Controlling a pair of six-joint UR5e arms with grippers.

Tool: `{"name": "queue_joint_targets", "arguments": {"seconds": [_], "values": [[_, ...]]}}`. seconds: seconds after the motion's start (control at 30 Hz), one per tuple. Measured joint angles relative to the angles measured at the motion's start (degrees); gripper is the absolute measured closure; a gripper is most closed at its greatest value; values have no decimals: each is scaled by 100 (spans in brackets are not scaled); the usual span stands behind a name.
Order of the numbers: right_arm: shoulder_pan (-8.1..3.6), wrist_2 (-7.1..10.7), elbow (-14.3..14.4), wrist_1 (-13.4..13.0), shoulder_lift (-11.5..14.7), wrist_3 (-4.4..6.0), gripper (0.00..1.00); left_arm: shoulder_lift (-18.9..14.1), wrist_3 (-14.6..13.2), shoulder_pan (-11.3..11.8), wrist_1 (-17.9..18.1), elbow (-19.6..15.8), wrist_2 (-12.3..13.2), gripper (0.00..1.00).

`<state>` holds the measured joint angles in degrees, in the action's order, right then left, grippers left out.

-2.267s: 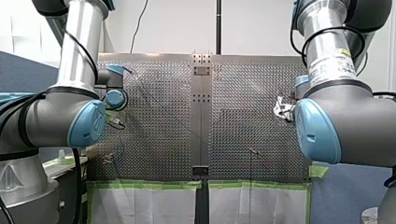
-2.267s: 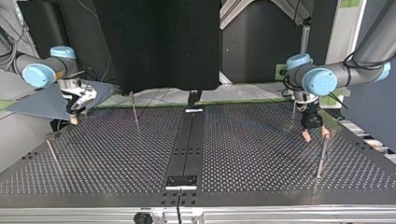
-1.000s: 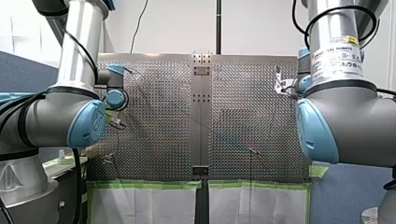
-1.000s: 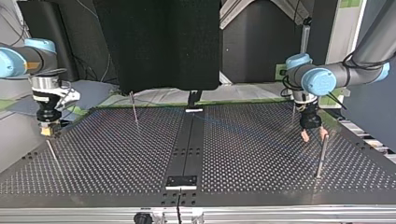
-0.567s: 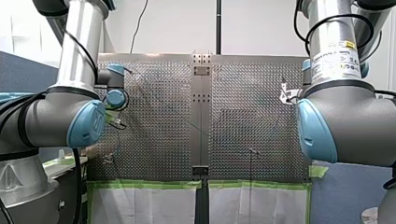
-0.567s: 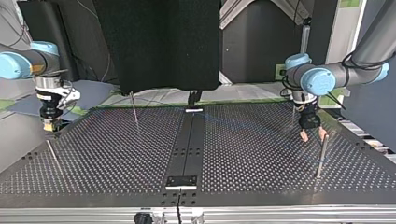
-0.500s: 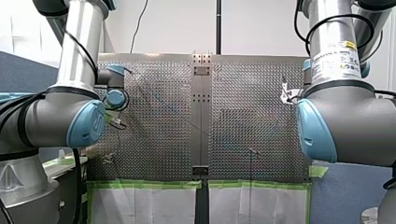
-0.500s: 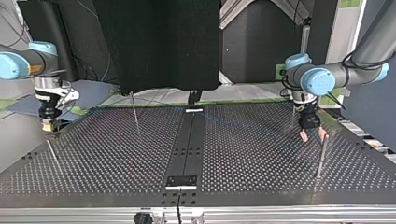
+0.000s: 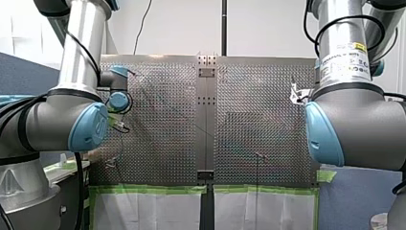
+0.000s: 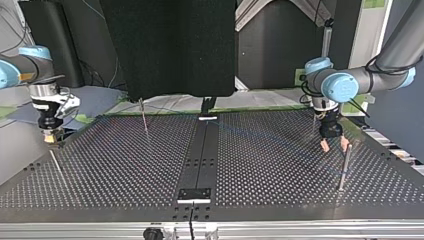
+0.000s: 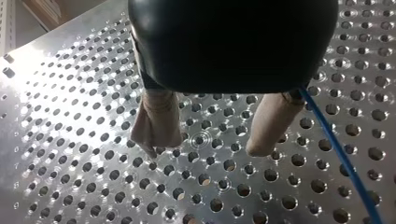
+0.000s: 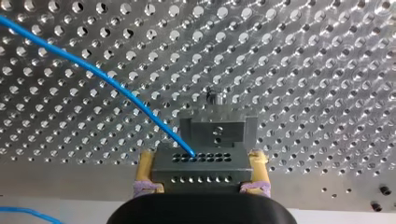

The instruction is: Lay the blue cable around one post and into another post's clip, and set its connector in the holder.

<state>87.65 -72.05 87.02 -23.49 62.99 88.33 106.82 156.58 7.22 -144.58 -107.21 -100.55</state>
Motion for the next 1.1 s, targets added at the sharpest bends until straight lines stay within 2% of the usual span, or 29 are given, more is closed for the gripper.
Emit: {"name": "queue_joint_targets", "arguments": {"seconds": [0.13, 0.33, 0.5, 0.6, 0.77, 1.0, 1.1], "values": [[-44, 204, -72, 84, 0, -14, 98, 0, -6, -10, 4, 0, 1, 0], [-97, 530, -105, 14, -3, 24, 98, 0, -12, -25, 9, 0, 2, 0], [-152, 625, -109, -28, -10, 65, 98, 0, -13, -34, 15, 0, 1, 0], [-181, 635, -115, -29, -28, 54, 98, 0, -13, -42, 14, 0, 3, 0], [-221, 648, -122, -24, -53, -68, 98, 0, -13, -55, 5, 0, 5, 0], [-218, 834, -127, -105, -68, -275, 98, 0, -13, -84, 1, 0, 5, 0], [-206, 896, -128, -163, -75, -326, 98, 0, -14, -90, 1, 0, 5, 0]]}}
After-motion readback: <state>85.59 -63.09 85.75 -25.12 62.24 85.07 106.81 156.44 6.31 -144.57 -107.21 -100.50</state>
